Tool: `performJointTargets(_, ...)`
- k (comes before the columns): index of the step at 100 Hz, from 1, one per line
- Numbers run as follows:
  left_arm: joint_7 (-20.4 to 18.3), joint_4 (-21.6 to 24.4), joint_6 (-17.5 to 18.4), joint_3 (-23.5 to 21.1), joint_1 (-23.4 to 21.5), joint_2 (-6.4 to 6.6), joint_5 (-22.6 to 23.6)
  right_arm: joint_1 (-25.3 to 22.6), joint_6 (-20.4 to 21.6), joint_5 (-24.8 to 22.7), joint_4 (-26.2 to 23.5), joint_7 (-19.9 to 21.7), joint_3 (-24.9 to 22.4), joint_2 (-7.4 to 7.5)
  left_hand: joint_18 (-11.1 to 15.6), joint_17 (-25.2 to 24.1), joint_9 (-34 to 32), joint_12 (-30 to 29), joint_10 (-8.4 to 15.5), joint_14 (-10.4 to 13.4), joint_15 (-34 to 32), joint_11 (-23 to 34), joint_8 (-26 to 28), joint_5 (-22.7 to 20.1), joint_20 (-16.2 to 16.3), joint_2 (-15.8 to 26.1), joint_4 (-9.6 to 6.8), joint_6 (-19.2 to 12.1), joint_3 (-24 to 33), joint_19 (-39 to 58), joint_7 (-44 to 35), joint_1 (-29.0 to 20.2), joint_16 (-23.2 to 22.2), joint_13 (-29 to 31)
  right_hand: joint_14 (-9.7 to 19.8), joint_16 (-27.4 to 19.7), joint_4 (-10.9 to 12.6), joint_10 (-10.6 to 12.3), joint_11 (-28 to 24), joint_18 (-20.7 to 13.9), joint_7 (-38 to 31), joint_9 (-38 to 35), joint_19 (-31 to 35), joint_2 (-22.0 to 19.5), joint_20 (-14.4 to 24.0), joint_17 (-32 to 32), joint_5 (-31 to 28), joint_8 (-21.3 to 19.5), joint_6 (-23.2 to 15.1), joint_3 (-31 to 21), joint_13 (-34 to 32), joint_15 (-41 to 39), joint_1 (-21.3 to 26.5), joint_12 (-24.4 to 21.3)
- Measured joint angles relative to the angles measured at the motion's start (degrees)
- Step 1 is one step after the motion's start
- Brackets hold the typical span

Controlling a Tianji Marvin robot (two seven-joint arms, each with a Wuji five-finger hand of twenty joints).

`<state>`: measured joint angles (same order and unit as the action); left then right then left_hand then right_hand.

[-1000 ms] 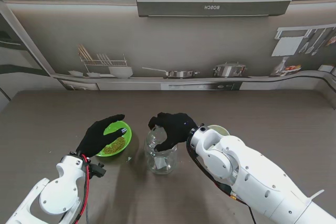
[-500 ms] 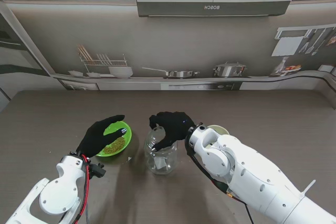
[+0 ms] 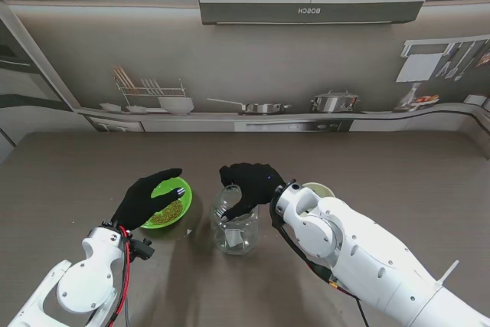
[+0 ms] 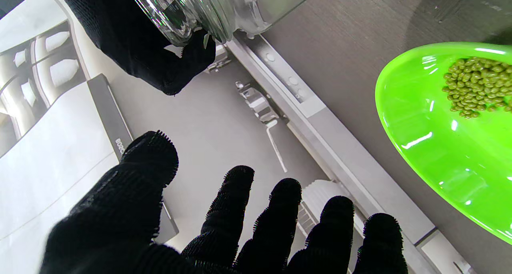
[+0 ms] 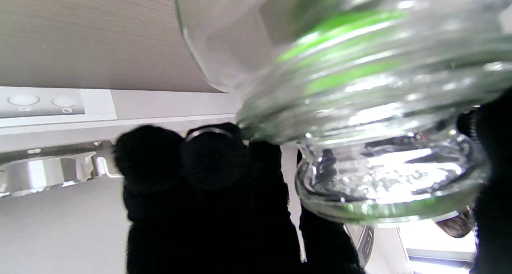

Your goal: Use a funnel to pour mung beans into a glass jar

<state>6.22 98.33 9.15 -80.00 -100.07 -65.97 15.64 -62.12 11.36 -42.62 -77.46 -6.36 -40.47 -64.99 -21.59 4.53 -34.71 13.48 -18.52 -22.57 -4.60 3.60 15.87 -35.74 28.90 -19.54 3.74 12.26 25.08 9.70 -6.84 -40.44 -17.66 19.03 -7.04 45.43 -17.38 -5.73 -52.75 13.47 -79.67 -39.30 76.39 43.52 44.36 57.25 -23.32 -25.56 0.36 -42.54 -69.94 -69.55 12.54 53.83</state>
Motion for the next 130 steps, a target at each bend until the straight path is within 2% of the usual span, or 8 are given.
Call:
performJointTargets(45,-0.04,0.0,-0.08,-0.01,0.02,0.02,-0.01,-1.52,-3.01,2.9,-2.11,2.01,-1.59,-0.07,0.0,0.0,0.0,0.0,-0.01,0.0,0.0,0.0,0.0,-0.01,0.0,0.01,0.0,0.0,-0.01,0.0,0.0,0.0,0.0,0.0,0.82,0.12,-0.26,-1.37,-0.01,-0.52,-0.37,-0.46,0.39,1.2,-0.18,1.0,-0.04,1.43,1.02,-0.03,-1.42,-1.2,1.45,0.0)
performJointTargets(47,-0.04,0.0,-0.08,-0.01,0.02,0.02,-0.01,-1.54,-3.04,2.93,-2.16,2.01,-1.65,-0.07,0.0,0.0,0.0,0.0,-0.01,0.0,0.0,0.0,0.0,-0.01,0.0,0.02,0.0,0.0,-0.01,0.0,0.0,0.0,0.0,0.0,3.65,0.12,-0.32,-1.37,-0.02,-0.93,-0.37,-0.53,0.39,1.2,-0.57,1.0,-0.04,1.46,1.12,-0.03,-1.49,-3.24,1.56,0.0)
performJointTargets(48,-0.04,0.0,-0.08,-0.01,0.02,0.02,-0.01,-1.56,-3.06,2.95,-2.2,2.0,-1.68,-0.08,0.0,0.0,0.0,0.0,-0.01,0.0,0.0,0.0,0.0,-0.01,0.0,0.05,0.0,0.0,-0.01,0.0,0.0,0.0,0.0,0.0,7.7,0.12,-0.46,-1.37,-0.11,-1.35,-0.21,-0.56,0.39,1.2,-0.6,1.02,-0.04,1.64,1.2,-0.03,-2.26,-2.76,1.87,0.0)
performJointTargets(51,-0.04,0.0,-0.08,-0.02,0.02,0.03,-0.01,-1.6,-3.1,3.07,-2.37,2.0,-1.8,-0.1,0.0,0.0,0.0,0.0,-0.01,0.0,0.0,0.0,0.0,-0.01,0.0,0.88,0.0,0.0,-0.05,0.0,0.0,-0.01,0.0,0.0,12.13,0.14,-0.49,-1.38,-1.83,-1.52,0.67,-0.57,0.39,1.47,-0.6,1.02,-0.04,2.43,1.93,-0.04,-2.89,-3.09,3.38,0.98)
performJointTargets(52,-0.05,0.0,-0.08,-0.02,0.02,0.03,-0.01,-1.61,-3.12,3.12,-2.43,1.99,-1.83,-0.11,0.0,0.0,0.0,0.0,-0.01,0.0,0.0,0.0,0.0,-0.01,0.0,0.6,0.0,0.0,-0.1,0.0,0.0,-0.01,0.0,0.0,12.93,0.14,-0.53,0.68,-5.52,-1.6,0.82,-1.97,0.39,1.74,-0.61,1.02,-0.04,2.54,2.6,-0.53,-2.9,-3.13,4.22,2.12)
performJointTargets(57,-0.07,0.0,-0.08,-0.02,0.02,0.03,-0.01,-1.68,-3.28,3.29,-2.72,1.98,-1.94,-0.19,0.0,-0.01,0.0,0.0,-0.02,0.0,0.0,0.0,0.0,-0.02,0.0,0.6,0.0,0.0,-0.12,0.0,0.0,-0.01,0.0,0.0,14.88,0.54,-1.21,3.37,-10.13,-2.5,2.66,-5.04,0.44,2.81,-0.64,1.04,0.04,3.16,4.08,-3.4,-2.96,-3.2,6.25,3.64)
performJointTargets(102,-0.22,0.0,-0.11,0.05,0.11,0.05,-0.11,-3.43,-4.76,4.02,-5.05,2.54,-4.1,-0.34,0.0,-0.1,0.0,0.0,-0.03,0.0,0.0,0.0,0.0,-0.04,0.0,0.6,0.0,0.0,-0.13,0.0,0.0,-0.01,0.0,0.0,14.92,0.67,-1.24,3.11,-10.37,-2.73,2.67,-5.04,0.44,3.52,-0.64,1.04,0.59,3.16,4.1,-4.7,-2.97,-3.74,6.79,2.89)
performJointTargets(130,-0.24,-0.01,-0.14,0.11,0.21,0.06,-0.19,-6.56,-6.55,4.32,-9.48,4.25,-8.82,-0.05,0.0,-0.21,0.0,0.0,-0.03,0.0,0.0,0.0,0.0,-0.04,0.0,0.6,0.0,0.0,-0.13,0.0,0.0,-0.01,0.0,0.0,14.79,0.67,-1.26,2.96,-10.37,-2.74,2.67,-5.04,0.45,3.53,-0.64,1.04,0.64,3.16,4.1,-4.79,-2.97,-3.77,6.87,2.89)
